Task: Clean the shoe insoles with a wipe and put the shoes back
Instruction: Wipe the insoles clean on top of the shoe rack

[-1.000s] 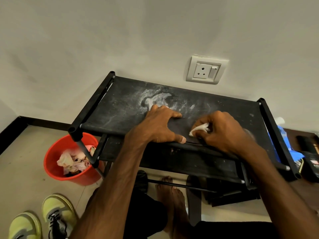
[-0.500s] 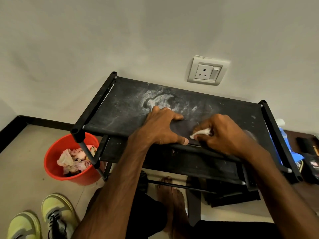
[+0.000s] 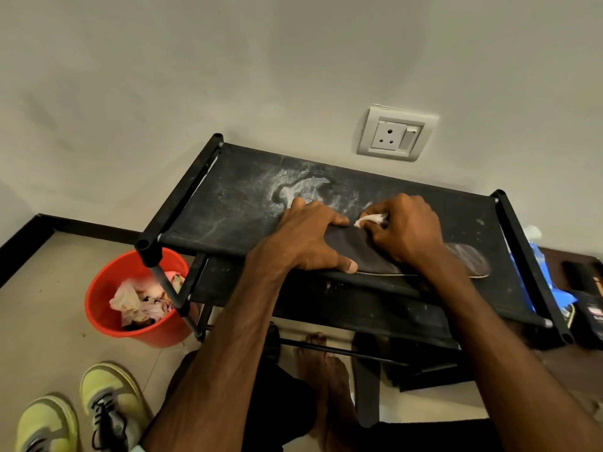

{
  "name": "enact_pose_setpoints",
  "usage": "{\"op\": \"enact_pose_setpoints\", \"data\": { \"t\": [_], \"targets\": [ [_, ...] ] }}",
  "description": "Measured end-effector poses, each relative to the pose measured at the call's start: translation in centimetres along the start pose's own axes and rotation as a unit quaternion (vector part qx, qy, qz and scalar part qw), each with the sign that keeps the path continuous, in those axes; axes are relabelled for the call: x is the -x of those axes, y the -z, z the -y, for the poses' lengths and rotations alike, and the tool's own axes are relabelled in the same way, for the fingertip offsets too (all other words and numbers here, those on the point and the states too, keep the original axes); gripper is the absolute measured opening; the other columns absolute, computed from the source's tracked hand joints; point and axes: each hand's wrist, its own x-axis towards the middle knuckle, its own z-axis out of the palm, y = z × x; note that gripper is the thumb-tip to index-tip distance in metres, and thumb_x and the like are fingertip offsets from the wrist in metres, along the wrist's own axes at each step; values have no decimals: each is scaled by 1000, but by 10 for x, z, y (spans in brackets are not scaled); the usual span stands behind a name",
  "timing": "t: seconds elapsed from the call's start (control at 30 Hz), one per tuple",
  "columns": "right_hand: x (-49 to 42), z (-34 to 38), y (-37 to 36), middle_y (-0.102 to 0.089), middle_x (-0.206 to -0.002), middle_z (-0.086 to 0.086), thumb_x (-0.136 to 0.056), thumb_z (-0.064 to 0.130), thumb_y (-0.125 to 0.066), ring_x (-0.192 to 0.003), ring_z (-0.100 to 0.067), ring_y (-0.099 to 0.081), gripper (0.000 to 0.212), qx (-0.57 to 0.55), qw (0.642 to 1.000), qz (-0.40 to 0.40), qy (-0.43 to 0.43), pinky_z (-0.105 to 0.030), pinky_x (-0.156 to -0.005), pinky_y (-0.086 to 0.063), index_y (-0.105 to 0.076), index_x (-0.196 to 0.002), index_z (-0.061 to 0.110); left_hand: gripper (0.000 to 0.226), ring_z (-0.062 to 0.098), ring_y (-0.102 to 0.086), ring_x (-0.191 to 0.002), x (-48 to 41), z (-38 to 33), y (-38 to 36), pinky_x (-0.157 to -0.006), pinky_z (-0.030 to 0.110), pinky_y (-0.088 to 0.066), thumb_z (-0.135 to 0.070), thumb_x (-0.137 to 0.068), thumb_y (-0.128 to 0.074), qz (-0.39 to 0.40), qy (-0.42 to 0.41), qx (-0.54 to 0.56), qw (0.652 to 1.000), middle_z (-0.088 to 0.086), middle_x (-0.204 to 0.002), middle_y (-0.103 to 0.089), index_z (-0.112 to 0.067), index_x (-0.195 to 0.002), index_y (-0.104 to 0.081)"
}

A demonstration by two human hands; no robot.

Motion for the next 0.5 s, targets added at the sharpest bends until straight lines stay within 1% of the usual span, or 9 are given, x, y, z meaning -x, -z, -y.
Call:
{"op": "enact_pose_setpoints", "data": {
  "t": [0.1, 0.17, 0.27, 0.33, 0.4, 0.5],
  "targets": [
    [5, -6, -4, -78, -86, -1, -83, 27, -75, -80, -27, -70, 21, 5, 1000, -9, 14, -40, -73, -59, -81, -101, 35, 86, 22, -27, -131, 2, 1, -2, -109, 40, -25, -58, -71, -82, 3, 4, 10, 1000, -4, -137, -43, -39, -147, -47],
    [12, -12, -1, -77, -85, 3, -85, 29, -75, -79, -25, -70, 17, -6, 999, -28, 21, -39, -70, -58, -81, -99, 35, 87, 22, -27, -131, 2, -1, -3, -110, 39, -24, -58, -70, -83, 4, -2, 10, 1000, -5, -138, -44, -39, -147, -47],
    [19, -12, 0, -77, -94, 5, -88, 28, -74, -86, -23, -68, 14, -17, 997, -62, 47, -43, -72, -59, -80, -99, 33, 88, 23, -26, -133, 0, 0, -2, -113, 40, -24, -57, -70, -83, -11, 0, 17, 1000, -4, -141, -44, -37, -147, -46],
    [22, -8, 0, -75, -99, 4, -90, 29, -73, -91, -23, -67, 14, -7, 996, -69, 63, -44, -75, -58, -80, -101, 31, 88, 24, -25, -135, 0, 1, -2, -114, 41, -24, -57, -71, -83, -11, 3, 17, 1000, -4, -142, -43, -37, -148, -46],
    [23, -5, 1, -74, -100, 2, -92, 32, -71, -93, -25, -65, 14, 6, 997, -43, 60, -43, -76, -57, -80, -102, 31, 88, 24, -25, -135, 1, 2, -3, -114, 42, -24, -57, -71, -82, -8, 1, 19, 1000, -3, -143, -42, -36, -148, -46],
    [24, -3, 6, -74, -95, 0, -92, 29, -70, -89, -27, -67, 13, 3, 999, 23, 35, -44, -76, -57, -79, -101, 28, 89, 24, -26, -135, 2, 2, -5, -113, 41, -24, -58, -70, -83, -14, 3, 33, 999, -4, -143, -43, -36, -148, -46]
  ]
}}
